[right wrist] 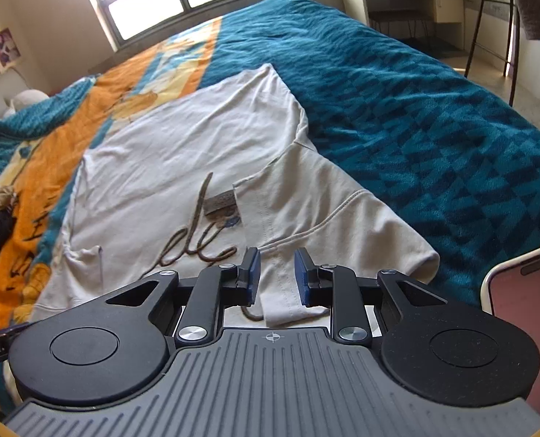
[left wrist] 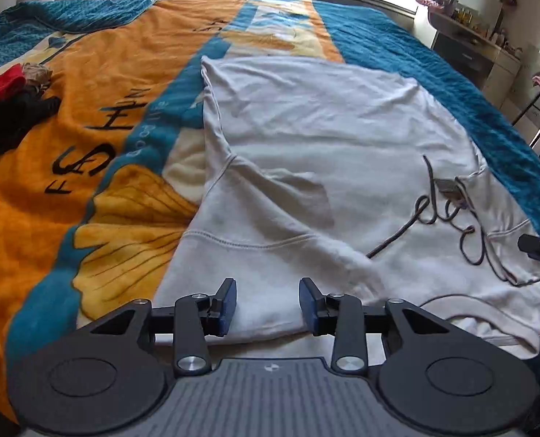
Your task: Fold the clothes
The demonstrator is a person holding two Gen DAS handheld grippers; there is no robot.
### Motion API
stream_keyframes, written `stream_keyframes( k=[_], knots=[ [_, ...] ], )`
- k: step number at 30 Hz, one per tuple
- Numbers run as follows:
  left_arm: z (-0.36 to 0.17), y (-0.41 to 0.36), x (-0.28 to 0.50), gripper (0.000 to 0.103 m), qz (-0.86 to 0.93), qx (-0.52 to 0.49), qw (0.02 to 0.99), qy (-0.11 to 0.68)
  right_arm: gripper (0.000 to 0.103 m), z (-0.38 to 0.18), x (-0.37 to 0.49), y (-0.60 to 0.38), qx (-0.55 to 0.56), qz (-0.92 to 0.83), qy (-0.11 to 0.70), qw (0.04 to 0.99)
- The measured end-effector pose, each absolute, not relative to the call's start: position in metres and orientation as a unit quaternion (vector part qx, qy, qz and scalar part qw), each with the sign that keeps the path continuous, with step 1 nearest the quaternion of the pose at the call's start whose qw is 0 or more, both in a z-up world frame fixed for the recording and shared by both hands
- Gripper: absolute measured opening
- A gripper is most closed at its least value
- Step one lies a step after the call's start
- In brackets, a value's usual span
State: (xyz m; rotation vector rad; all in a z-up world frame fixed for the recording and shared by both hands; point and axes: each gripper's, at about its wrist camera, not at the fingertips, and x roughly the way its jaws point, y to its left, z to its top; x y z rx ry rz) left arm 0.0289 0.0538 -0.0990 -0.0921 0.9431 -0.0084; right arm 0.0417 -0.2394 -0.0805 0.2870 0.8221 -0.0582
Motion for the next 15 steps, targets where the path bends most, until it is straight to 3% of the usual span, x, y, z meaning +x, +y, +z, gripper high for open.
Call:
stream_keyframes(
  k=[8,11,15],
  knots=[
    [-0.089,0.043,-0.020,0.034,-0.086,-0.009,0.874,0.478,0.032,-0.095,0.022,-0.236,0.132,-0.008,0.468,0.874],
    [-0.076,0.052,-0.041,0.035,-0.111,-0.035,0.871,0.478,0.033,-0.081,0.001,-0.236,0.142,0.011,0.469,0.872],
    [-0.063,0.073,-0.056,0.036,-0.100,-0.096,0.875,0.463,0.043,-0.056,-0.018,-0.241,0.170,0.034,0.440,0.881]
  ],
)
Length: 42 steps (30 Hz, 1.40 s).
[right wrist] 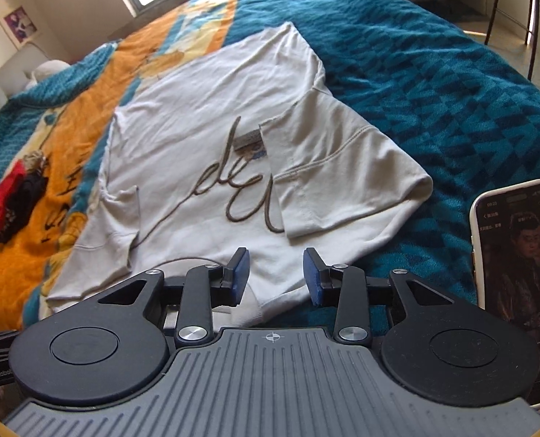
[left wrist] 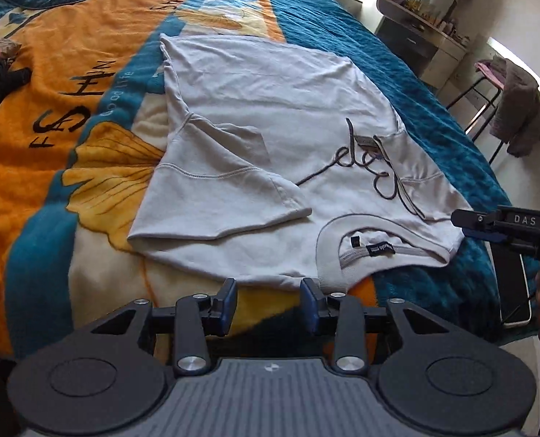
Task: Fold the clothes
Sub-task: 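Move both open grippers to the hem of the beige T-shirt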
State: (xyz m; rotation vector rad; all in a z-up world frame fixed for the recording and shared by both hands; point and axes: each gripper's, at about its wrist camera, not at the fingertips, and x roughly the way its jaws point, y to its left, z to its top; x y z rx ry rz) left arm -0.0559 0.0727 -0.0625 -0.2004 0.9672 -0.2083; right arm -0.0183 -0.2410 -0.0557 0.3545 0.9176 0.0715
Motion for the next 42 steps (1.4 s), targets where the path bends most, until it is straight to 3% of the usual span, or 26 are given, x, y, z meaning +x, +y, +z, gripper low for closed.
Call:
stream_keyframes(
  k=[2,5,6,7,9,16,21,23,25,29,38,42],
  knots=[
    [-0.054,0.080,-0.059,0.037,-0.077,-0.107,0.890,0.437,0.049,-0.049,-0.021,-0.242,0.176,0.037,0.430,0.885],
    [-0.049,0.083,-0.055,0.038,-0.048,-0.098,0.905,0.411,0.049,-0.040,-0.024,-0.242,0.183,0.041,0.416,0.890],
    [-0.049,0.081,-0.053,0.037,-0.045,-0.083,0.910,0.405,0.043,-0.041,-0.023,-0.239,0.177,0.048,0.419,0.889],
    [-0.052,0.076,-0.051,0.037,-0.052,-0.070,0.911,0.402,0.030,-0.042,-0.023,-0.236,0.171,0.054,0.424,0.888],
    [-0.059,0.067,-0.048,0.035,-0.069,-0.049,0.911,0.403,0.022,-0.048,-0.021,-0.231,0.168,0.063,0.438,0.881],
    [-0.084,0.024,-0.050,0.029,-0.145,0.001,0.884,0.444,0.025,-0.080,-0.024,-0.224,0.118,0.021,0.490,0.864],
    [-0.078,0.010,-0.067,0.029,-0.225,0.015,0.855,0.466,0.026,-0.064,-0.039,-0.217,0.116,0.050,0.501,0.856],
    [-0.063,0.014,-0.066,0.030,-0.228,-0.001,0.864,0.448,0.028,-0.055,-0.044,-0.213,0.116,0.064,0.501,0.855],
    [-0.043,0.021,-0.060,0.032,-0.213,-0.017,0.880,0.424,0.039,-0.038,-0.042,-0.203,0.117,0.087,0.484,0.863],
    [-0.001,0.040,-0.047,0.038,-0.168,-0.053,0.912,0.370,0.051,-0.006,-0.033,-0.182,0.115,0.133,0.453,0.874],
    [0.062,0.079,-0.034,0.052,-0.143,-0.126,0.929,0.318,0.061,0.067,-0.022,-0.166,0.121,0.190,0.385,0.895],
    [0.084,0.095,-0.027,0.064,-0.149,-0.154,0.932,0.293,0.065,0.101,-0.016,-0.179,0.127,0.198,0.353,0.905]
  ],
)
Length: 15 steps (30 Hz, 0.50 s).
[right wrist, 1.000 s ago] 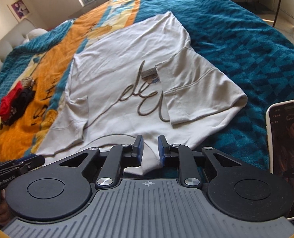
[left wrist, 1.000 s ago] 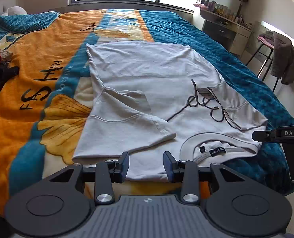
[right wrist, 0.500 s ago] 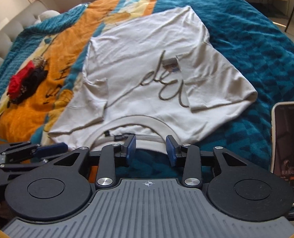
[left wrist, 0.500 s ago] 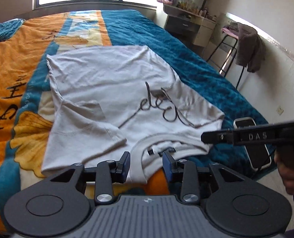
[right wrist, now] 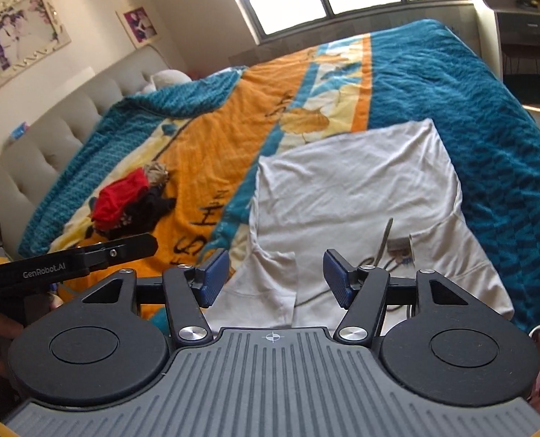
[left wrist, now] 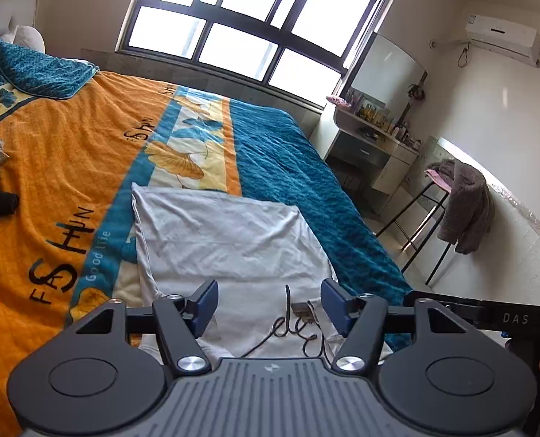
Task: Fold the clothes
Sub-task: 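Move both open grippers to the hem of the beige T-shirt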
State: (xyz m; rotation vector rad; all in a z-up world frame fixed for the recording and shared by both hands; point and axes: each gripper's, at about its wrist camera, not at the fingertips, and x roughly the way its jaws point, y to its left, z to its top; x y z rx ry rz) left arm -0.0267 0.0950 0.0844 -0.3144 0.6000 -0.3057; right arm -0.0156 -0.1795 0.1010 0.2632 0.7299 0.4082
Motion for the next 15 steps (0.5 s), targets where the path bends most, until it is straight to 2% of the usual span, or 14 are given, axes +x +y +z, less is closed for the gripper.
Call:
stream_keyframes(
  k=[5,7,10,13,14,15],
  knots=[
    [0.102,0.105,-0.005,0.066,-0.125,-0.148,0.947,0.258,0.066,0.140,0.006,-0.201,0.119,0.176,0.314,0.926],
    [0.107,0.107,0.006,0.067,-0.111,-0.140,0.953,0.244,0.083,0.149,0.020,-0.208,0.114,0.161,0.301,0.933],
    [0.097,0.109,0.036,0.067,-0.077,-0.130,0.957,0.249,0.086,0.145,0.055,-0.217,0.109,0.134,0.295,0.940],
    [0.072,0.115,0.079,0.055,-0.048,-0.134,0.949,0.281,0.083,0.130,0.094,-0.228,0.121,0.108,0.302,0.939],
    [0.062,0.119,0.093,0.043,-0.045,-0.143,0.944,0.295,0.081,0.118,0.113,-0.233,0.135,0.097,0.311,0.936],
    [0.052,0.122,0.107,0.035,-0.041,-0.151,0.939,0.305,0.073,0.106,0.129,-0.237,0.147,0.089,0.322,0.931]
  ],
)
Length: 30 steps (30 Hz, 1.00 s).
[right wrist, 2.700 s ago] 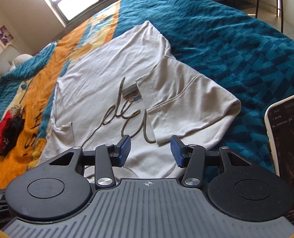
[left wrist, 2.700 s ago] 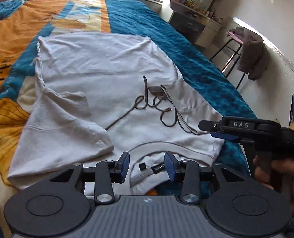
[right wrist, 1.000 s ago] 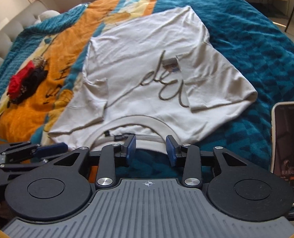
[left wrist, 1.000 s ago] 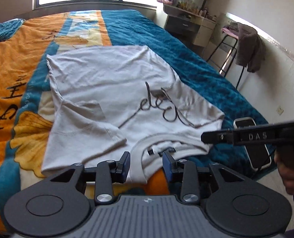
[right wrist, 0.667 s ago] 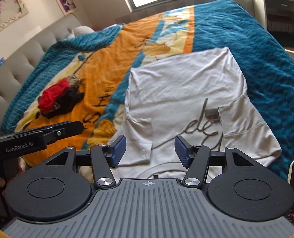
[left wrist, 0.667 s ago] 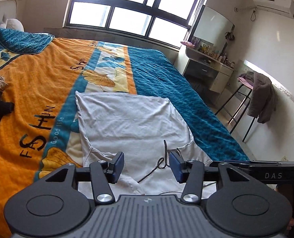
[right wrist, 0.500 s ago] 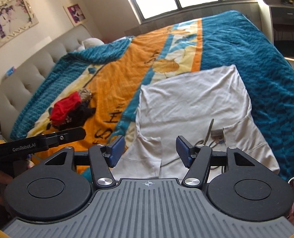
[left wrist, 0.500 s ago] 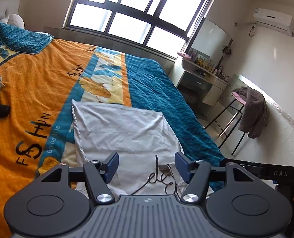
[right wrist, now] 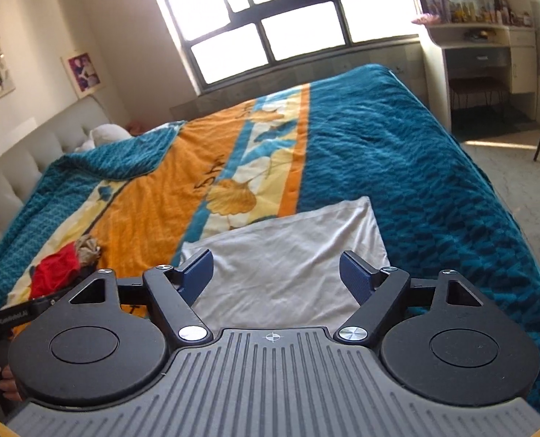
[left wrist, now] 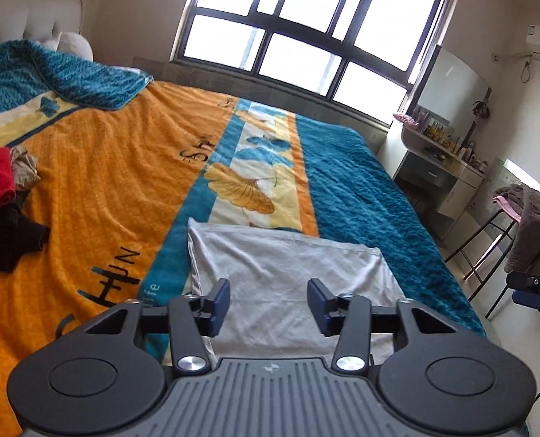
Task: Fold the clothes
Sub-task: 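Move both open grippers to the hem of the beige T-shirt, then grasp the shirt hem with both grippers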
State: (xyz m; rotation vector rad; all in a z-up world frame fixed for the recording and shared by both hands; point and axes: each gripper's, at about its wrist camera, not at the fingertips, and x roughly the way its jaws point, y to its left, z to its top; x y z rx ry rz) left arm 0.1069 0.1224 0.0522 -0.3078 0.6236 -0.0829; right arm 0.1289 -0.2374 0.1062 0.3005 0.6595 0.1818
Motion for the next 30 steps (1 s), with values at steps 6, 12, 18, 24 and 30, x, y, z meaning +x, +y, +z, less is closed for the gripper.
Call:
stream_keyframes(
  k=[6,12,18,24,30],
  knots=[
    [-0.003,0.155,0.190,0.033,0.005,-0.191,0.926,0.325,0.045,0.042,0.218,-0.254,0.174,0.072,0.362,0.913],
    [-0.056,0.191,0.271,0.039,0.031,-0.251,0.899,0.359,0.050,-0.020,0.328,-0.289,0.229,0.030,0.386,0.893],
    [-0.087,0.210,0.308,0.038,0.040,-0.285,0.885,0.367,0.042,-0.083,0.426,-0.323,0.279,0.001,0.412,0.867],
    [-0.109,0.224,0.316,0.039,0.035,-0.299,0.879,0.371,0.042,-0.129,0.479,-0.327,0.297,0.021,0.430,0.852],
    [-0.118,0.239,0.325,0.039,0.044,-0.309,0.878,0.364,0.007,-0.132,0.484,-0.317,0.241,0.027,0.403,0.883]
  ],
)
